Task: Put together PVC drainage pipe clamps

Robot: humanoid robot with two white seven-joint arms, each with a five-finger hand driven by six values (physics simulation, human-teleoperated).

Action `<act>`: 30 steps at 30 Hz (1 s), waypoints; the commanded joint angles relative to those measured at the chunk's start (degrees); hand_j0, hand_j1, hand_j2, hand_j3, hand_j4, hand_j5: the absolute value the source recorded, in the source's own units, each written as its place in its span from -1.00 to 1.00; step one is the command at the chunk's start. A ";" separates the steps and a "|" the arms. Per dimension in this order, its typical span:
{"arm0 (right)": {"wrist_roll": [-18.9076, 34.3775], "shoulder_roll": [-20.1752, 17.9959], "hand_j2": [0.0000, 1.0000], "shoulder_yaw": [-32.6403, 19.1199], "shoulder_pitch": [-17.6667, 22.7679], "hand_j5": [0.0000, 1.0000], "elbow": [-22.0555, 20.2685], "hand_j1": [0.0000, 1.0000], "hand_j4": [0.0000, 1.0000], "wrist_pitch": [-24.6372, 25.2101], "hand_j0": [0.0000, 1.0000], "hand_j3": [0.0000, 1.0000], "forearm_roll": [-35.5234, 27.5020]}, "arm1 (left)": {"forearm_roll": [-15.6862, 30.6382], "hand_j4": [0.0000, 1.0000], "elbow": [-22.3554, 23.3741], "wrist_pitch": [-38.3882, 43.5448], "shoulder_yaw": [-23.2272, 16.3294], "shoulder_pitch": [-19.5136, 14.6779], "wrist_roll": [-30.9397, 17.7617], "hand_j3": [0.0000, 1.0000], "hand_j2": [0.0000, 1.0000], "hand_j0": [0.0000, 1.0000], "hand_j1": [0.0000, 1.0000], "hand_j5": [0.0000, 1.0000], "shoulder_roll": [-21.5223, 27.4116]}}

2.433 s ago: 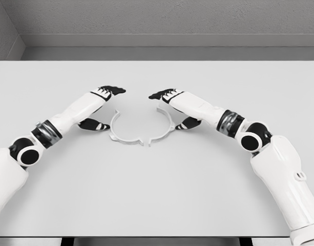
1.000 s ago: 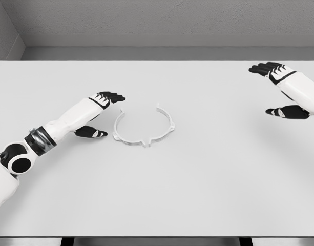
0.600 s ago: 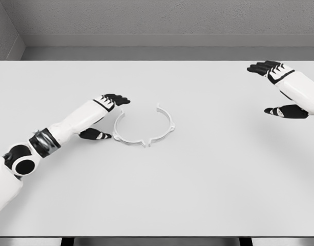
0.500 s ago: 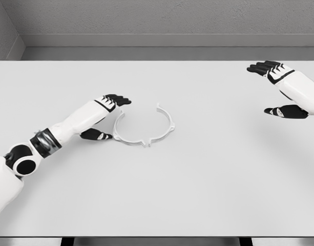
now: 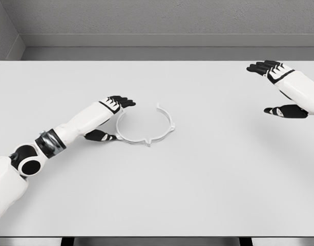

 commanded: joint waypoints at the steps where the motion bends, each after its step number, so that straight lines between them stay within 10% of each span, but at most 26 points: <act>1: -0.03 -0.05 1.00 -0.01 0.00 1.00 -0.02 1.00 1.00 0.12 1.00 1.00 -0.42 | 0.36 1.00 -0.02 0.01 0.06 0.00 0.03 1.00 1.00 1.00 1.00 1.00 -0.49; 30: -0.03 -0.05 1.00 -0.01 0.00 1.00 -0.02 1.00 1.00 0.12 1.00 1.00 -0.42 | 0.36 1.00 -0.46 0.01 0.06 -0.18 0.03 1.00 1.00 1.00 1.00 1.00 -3.21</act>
